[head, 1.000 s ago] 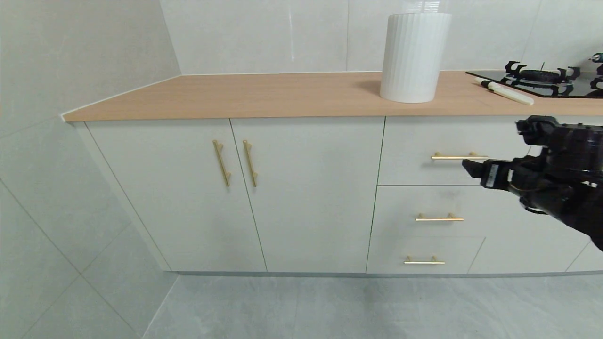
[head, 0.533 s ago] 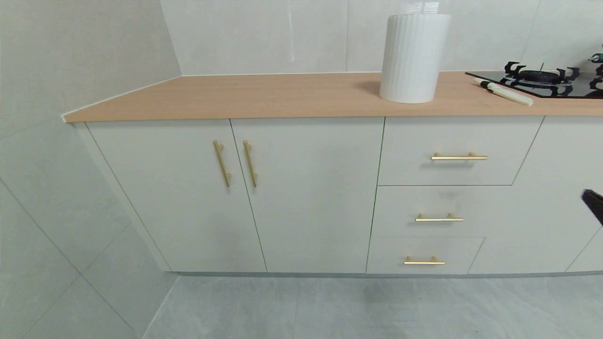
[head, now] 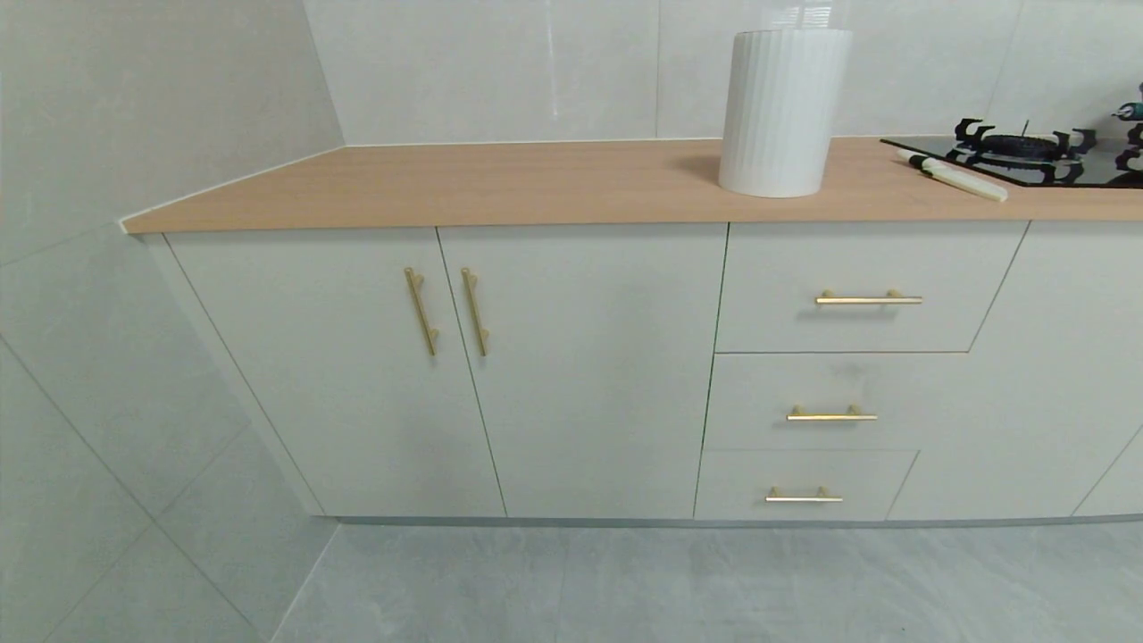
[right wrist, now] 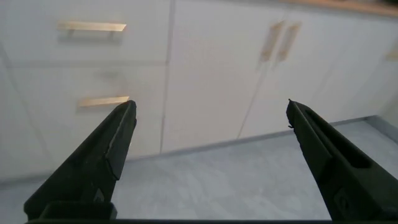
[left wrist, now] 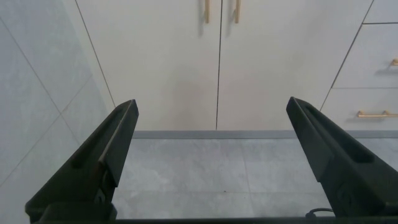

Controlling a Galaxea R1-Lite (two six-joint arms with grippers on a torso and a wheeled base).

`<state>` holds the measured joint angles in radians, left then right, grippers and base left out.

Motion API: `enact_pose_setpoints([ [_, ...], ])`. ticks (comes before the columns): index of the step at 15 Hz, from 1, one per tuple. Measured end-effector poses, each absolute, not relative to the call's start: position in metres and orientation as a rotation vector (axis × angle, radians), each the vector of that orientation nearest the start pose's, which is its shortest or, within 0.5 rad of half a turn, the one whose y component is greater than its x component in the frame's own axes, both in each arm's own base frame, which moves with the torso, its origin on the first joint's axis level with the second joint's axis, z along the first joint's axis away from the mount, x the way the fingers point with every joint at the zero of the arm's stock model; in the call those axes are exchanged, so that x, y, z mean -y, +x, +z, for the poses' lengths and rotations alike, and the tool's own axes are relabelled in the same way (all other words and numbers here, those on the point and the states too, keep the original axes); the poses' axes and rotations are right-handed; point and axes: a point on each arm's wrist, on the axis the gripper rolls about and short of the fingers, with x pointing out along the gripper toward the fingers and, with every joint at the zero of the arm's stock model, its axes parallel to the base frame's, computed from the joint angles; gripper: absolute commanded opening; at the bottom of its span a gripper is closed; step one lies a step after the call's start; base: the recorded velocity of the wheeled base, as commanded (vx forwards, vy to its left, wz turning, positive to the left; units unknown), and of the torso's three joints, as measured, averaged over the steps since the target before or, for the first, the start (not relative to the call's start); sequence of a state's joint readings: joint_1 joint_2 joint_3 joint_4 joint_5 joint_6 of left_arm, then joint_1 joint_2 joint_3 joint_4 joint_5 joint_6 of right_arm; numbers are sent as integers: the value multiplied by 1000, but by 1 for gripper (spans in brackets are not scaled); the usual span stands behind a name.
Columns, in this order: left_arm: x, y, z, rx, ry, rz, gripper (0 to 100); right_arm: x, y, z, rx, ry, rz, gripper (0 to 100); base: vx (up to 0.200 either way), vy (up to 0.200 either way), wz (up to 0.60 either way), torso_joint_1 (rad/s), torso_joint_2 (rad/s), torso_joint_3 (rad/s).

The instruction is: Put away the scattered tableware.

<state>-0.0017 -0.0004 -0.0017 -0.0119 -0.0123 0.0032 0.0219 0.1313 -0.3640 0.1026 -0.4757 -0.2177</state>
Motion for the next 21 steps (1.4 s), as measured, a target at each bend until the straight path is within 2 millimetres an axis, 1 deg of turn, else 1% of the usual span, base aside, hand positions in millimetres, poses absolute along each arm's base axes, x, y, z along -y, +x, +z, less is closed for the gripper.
enact_pose_setpoints([
  [1,0,-23,77,14,3,-14,100,11,-49,158,89,-178,-480,100,0,0,0,0,0,0],
  [3,0,-23,77,14,3,-14,100,9,-46,136,79,-175,-450,100,0,0,0,0,0,0],
  [5,0,-23,77,14,3,-14,100,6,-36,116,111,-144,-308,100,0,0,0,0,0,0],
  [6,0,-23,77,14,3,-14,100,4,-31,107,139,-125,-198,100,0,0,0,0,0,0],
  [7,0,-23,77,14,3,-14,100,3,-27,98,137,-108,-140,100,0,0,0,0,0,0],
  [8,0,-23,77,14,3,-14,100,2,-25,89,96,-77,-107,100,0,0,0,0,0,0],
  [9,0,-23,77,14,3,-14,100,2,-24,85,71,-44,-90,100,0,0,0,0,0,0],
  [10,0,-23,77,14,3,-14,100,2,-24,83,64,-15,-79,100,0,0,0,0,0,0],
  [12,0,-23,77,14,3,-14,100,1,-23,82,62,-13,-55,100,0,0,0,0,0,0],
  [14,0,-23,77,14,3,-14,100,0,-23,76,5,-15,-13,100,0,0,0,0,0,0],
  [17,0,-23,77,14,10,-14,100,0,-23,76,8,-38,8,100,0,0,0,0,0,0],
  [21,0,-23,77,13,8,-14,100,0,-23,76,8,-18,8,100,0,0,0,0,0,0],
])
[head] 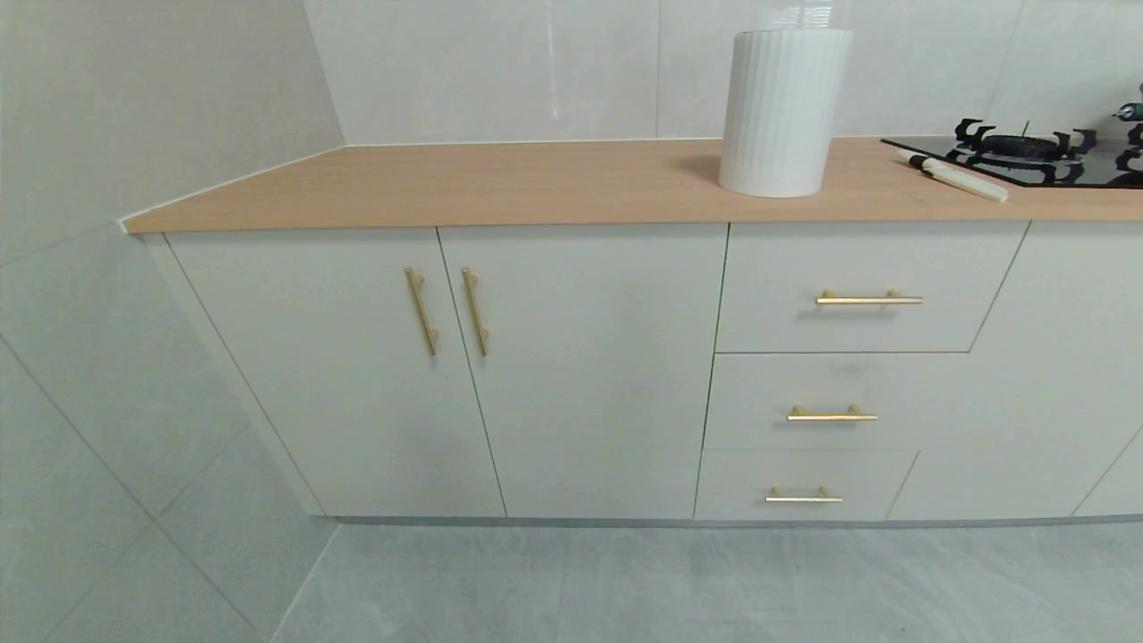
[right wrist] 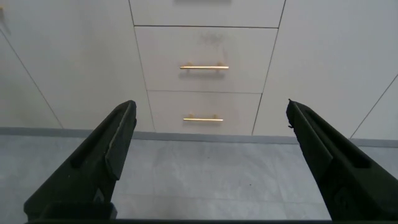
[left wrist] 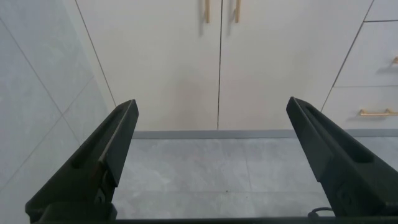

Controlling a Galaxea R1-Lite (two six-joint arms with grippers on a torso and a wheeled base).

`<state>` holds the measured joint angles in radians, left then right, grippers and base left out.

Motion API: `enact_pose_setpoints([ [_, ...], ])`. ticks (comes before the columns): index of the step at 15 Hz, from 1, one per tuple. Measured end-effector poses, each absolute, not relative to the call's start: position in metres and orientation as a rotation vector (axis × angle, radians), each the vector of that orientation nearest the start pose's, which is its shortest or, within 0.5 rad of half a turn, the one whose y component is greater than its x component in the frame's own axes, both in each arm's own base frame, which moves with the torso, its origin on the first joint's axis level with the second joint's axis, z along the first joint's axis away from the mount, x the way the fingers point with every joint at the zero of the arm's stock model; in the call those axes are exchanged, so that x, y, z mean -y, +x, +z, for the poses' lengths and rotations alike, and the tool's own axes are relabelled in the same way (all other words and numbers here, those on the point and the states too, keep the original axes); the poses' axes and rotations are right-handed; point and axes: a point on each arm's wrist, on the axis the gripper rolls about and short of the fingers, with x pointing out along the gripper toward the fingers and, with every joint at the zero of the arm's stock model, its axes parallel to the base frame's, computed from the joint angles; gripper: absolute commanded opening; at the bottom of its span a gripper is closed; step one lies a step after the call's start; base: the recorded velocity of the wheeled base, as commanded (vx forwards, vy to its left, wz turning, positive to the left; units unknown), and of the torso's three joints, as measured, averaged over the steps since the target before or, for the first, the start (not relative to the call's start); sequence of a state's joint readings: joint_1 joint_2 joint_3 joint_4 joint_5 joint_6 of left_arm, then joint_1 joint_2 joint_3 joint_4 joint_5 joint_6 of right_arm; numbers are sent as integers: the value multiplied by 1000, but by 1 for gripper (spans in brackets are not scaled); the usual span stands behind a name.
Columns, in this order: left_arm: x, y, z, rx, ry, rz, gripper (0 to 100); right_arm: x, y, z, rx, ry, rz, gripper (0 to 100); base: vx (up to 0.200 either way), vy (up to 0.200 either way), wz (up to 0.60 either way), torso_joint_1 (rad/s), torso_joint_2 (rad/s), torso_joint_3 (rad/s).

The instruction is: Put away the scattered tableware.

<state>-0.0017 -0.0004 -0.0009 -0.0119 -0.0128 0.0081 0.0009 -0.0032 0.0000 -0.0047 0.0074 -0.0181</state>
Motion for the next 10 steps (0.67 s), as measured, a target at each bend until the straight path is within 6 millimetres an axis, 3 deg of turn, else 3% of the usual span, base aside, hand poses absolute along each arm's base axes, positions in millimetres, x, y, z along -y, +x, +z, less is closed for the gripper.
enact_pose_setpoints([
  [1,0,-23,77,13,10,-16,100,0,-23,76,8,-18,8,100,0,0,0,0,0,0],
  [10,0,-23,77,14,10,-17,100,0,-23,76,7,-1,12,100,200,0,0,5,1,5],
])
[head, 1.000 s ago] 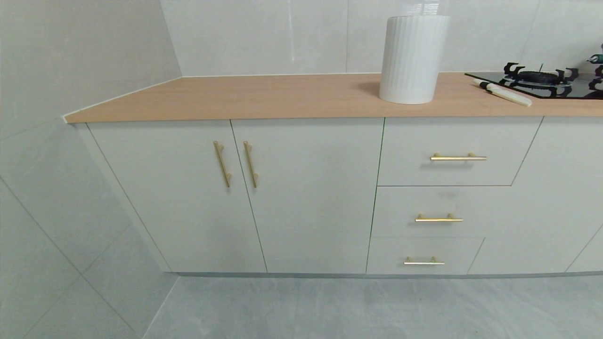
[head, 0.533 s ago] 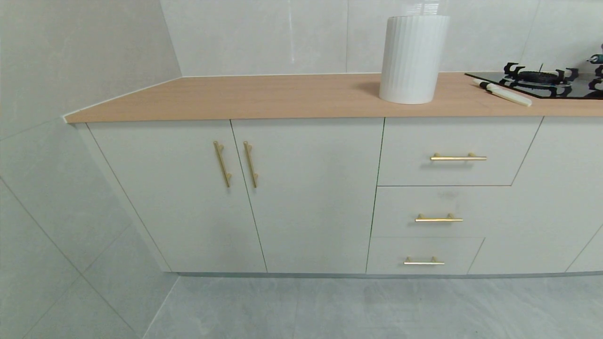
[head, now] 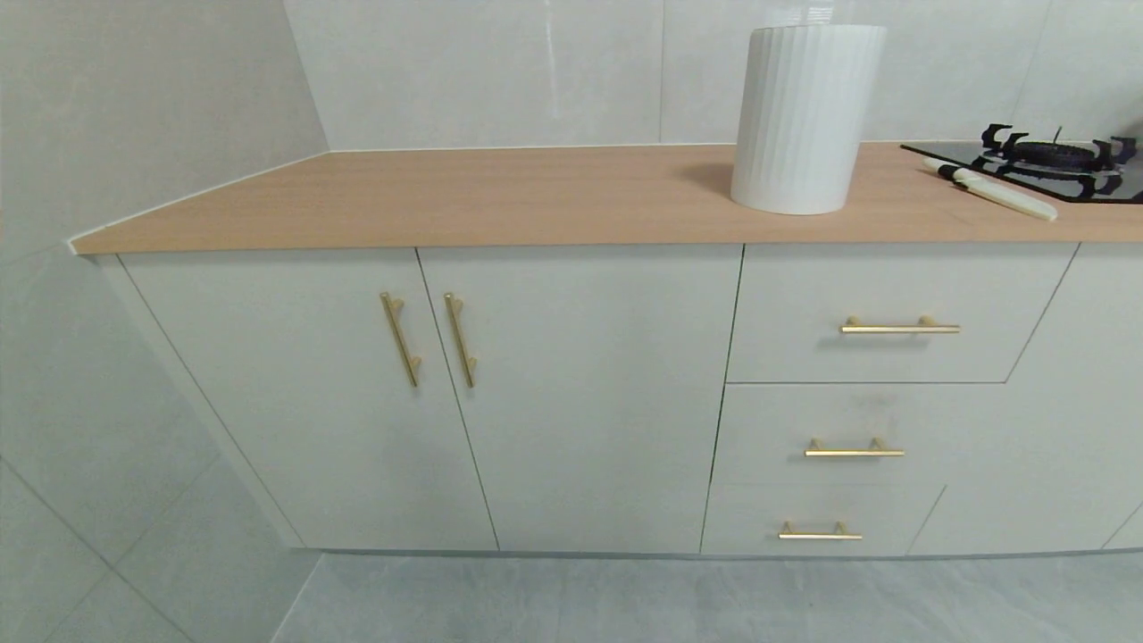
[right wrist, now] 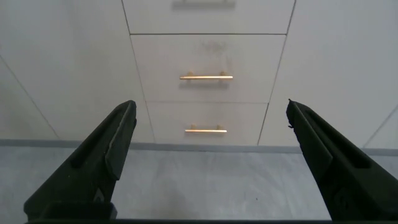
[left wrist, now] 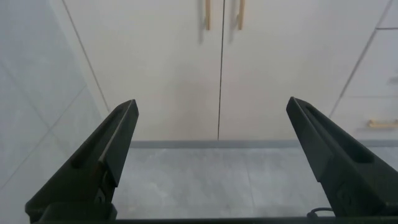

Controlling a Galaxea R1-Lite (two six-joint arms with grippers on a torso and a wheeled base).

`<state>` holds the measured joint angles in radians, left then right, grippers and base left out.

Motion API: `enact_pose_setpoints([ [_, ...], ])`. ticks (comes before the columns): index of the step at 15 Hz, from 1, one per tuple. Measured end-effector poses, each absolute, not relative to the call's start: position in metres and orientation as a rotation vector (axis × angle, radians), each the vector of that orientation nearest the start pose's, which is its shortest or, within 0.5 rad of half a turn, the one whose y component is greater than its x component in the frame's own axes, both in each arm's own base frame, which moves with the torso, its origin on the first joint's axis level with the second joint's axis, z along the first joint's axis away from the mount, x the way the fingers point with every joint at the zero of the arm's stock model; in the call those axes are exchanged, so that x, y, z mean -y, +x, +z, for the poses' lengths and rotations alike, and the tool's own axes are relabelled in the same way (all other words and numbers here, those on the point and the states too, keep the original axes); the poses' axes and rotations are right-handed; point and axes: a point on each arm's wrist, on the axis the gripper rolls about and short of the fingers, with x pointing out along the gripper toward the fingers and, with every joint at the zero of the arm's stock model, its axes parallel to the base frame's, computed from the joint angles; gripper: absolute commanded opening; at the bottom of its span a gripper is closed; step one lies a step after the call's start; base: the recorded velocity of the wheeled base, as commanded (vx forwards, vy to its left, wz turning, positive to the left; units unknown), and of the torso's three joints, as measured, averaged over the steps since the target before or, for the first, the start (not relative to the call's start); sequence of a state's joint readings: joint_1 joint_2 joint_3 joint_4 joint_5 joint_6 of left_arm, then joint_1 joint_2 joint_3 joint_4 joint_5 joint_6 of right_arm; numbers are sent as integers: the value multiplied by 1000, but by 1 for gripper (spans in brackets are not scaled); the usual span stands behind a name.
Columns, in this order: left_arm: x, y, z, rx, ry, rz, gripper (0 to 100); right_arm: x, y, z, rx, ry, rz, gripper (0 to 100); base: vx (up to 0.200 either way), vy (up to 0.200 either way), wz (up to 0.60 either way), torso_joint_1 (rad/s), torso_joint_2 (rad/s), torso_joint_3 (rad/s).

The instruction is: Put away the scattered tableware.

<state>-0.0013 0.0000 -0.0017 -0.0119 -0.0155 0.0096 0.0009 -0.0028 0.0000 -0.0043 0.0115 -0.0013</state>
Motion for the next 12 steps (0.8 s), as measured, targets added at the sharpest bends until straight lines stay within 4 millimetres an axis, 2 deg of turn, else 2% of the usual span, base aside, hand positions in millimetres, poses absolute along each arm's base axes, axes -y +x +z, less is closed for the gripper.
enact_pose_setpoints([
  [4,0,-23,77,14,9,-17,100,0,-23,76,7,-1,14,100,200,0,0,2,2,2],
  [12,0,-23,77,14,9,-17,100,0,-23,76,7,-1,15,100,0,0,0,0,0,0],
])
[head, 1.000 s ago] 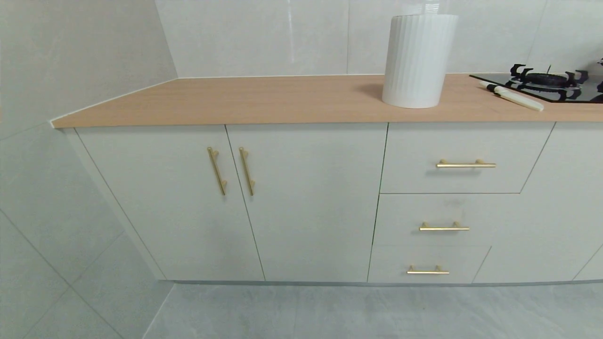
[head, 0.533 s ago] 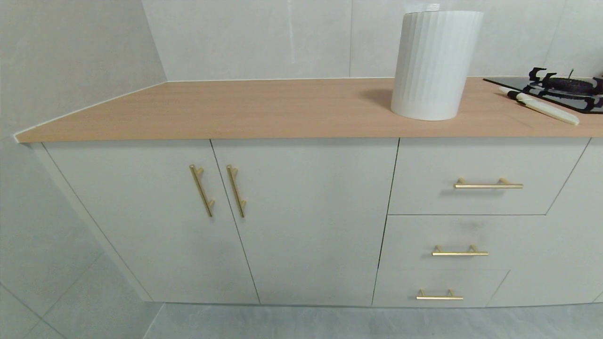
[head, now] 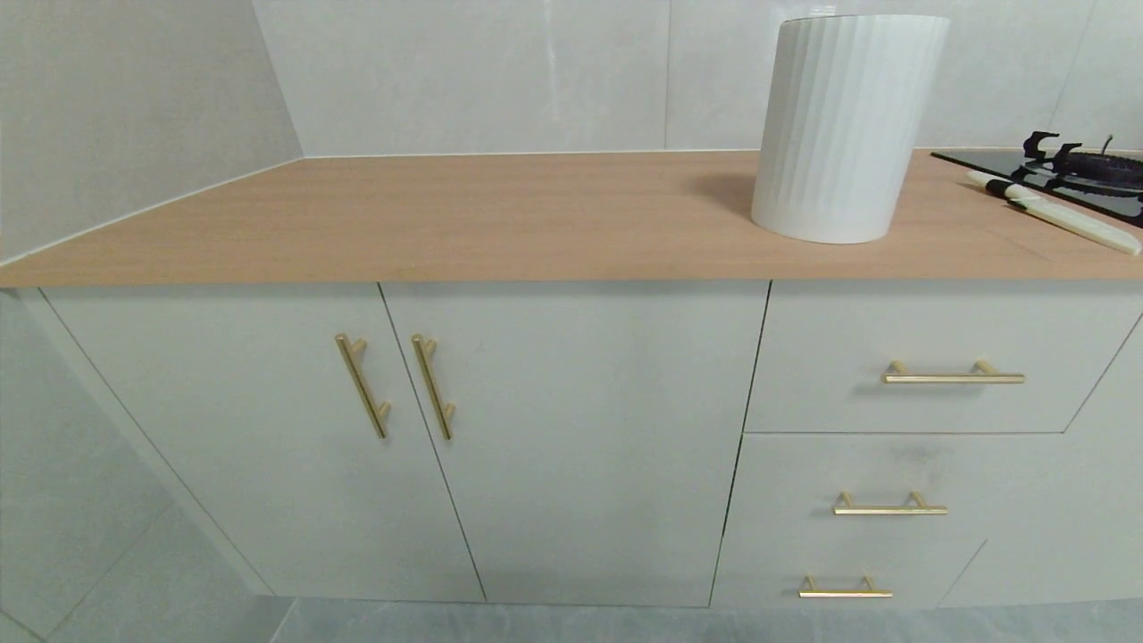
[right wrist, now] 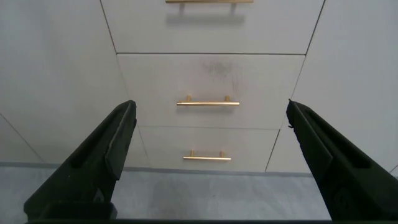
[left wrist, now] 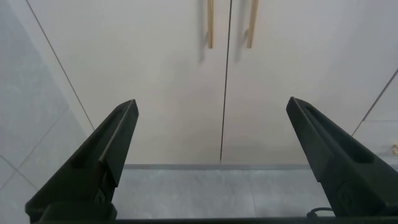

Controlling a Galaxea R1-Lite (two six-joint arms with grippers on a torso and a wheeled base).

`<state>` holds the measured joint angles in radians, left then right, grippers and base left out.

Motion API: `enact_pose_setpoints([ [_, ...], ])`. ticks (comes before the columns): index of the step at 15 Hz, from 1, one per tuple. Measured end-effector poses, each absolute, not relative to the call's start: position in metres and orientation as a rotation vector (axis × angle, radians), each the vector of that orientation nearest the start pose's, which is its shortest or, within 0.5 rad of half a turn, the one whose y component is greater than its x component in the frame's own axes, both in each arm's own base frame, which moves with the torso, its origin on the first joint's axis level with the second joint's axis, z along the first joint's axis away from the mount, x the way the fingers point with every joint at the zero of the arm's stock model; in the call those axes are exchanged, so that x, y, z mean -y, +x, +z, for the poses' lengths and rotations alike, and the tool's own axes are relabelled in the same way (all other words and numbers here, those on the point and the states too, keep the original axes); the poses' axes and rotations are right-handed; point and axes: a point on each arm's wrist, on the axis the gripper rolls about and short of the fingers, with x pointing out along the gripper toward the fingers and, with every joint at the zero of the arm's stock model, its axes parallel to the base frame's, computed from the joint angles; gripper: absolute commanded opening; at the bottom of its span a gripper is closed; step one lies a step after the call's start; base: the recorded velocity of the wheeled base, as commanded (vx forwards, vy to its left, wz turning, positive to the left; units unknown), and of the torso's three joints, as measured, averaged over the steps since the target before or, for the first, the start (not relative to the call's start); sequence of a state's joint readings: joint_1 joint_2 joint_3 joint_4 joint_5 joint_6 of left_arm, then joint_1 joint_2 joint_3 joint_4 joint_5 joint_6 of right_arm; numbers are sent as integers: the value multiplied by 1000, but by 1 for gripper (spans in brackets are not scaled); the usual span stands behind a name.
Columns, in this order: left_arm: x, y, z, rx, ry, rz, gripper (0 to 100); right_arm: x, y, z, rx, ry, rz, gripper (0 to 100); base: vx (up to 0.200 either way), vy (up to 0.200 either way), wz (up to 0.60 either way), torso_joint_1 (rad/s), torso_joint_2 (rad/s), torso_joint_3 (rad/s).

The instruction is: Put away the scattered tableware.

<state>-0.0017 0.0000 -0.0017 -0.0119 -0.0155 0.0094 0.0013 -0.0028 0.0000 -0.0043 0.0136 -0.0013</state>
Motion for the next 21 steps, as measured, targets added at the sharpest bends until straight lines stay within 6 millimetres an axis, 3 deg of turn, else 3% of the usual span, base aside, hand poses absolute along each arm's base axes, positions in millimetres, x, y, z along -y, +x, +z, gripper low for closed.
enact_pose_setpoints([
  [18,0,-23,77,13,8,-17,100,0,-23,76,6,-2,13,100,0,0,-33,0,0,0],
  [21,0,-23,77,14,8,-16,100,0,-23,76,6,-2,14,100,0,-200,0,-1,4,2],
])
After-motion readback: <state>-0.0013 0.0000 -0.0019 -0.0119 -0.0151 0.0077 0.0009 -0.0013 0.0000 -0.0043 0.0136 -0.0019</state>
